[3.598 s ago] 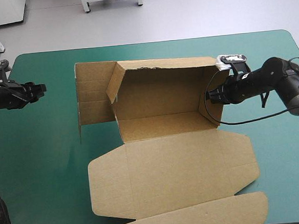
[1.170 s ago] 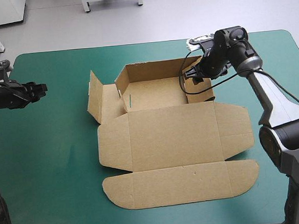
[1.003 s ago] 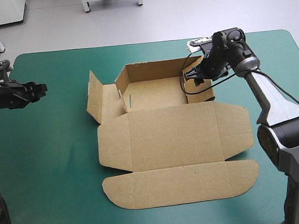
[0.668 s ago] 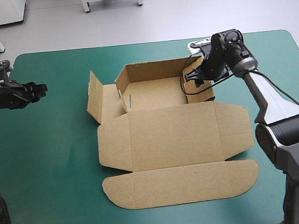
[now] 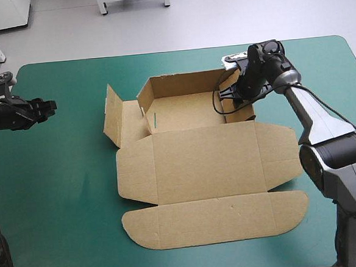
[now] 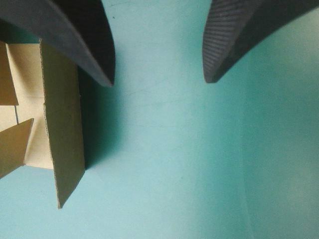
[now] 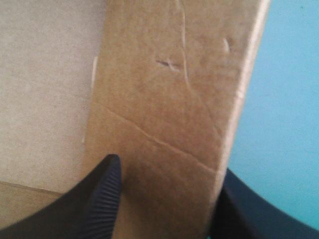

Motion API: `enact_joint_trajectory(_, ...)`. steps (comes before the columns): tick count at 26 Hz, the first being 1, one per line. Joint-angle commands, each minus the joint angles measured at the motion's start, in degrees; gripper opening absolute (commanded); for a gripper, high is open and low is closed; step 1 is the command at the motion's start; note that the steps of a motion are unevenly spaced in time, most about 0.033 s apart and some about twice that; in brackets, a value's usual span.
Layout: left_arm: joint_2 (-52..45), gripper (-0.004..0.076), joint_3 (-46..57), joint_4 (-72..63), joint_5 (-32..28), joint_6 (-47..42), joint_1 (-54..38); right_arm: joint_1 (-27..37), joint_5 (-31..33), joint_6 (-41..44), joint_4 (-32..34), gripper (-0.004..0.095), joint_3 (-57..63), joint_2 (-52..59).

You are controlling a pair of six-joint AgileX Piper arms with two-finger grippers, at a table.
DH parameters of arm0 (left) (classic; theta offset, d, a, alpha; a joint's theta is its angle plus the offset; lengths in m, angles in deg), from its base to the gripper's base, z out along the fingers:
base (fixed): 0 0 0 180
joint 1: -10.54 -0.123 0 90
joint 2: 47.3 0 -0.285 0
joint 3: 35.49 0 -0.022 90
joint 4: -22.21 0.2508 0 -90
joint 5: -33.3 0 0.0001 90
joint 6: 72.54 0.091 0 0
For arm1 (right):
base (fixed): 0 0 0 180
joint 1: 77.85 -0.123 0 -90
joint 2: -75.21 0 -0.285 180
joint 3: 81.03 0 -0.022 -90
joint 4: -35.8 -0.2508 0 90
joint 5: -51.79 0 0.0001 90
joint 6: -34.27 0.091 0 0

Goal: Fold the box

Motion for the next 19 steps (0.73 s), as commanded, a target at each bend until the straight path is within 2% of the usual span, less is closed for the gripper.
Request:
enact_joint_trajectory(1,-1.86,0.0381,-1.97,-2.40,-1.72,0.05,0.00,0.15,0.37,-0.99,-0.31,0.0048,-1.71,2.53)
enact_joint_trajectory(2,-1.86,0.0381,-1.97,-2.40,-1.60,0.05,0.00,0.15,0.37,-1.52,-0.18,-0.0024,-1.71,2.33)
enact_joint_trajectory(9,-1.86,0.0381,-1.97,-2.30,-1.13,0.05,0.00,0.81,0.37,-1.99,1.82,-0.0013,-1.82,3.92)
enact_joint_trajectory(19,-1.77,0.0381,-1.97,-2.30,-1.47,0.05,0.00,6.68,0.47,-4.75,-8.07,-0.0013,-1.53,16.01)
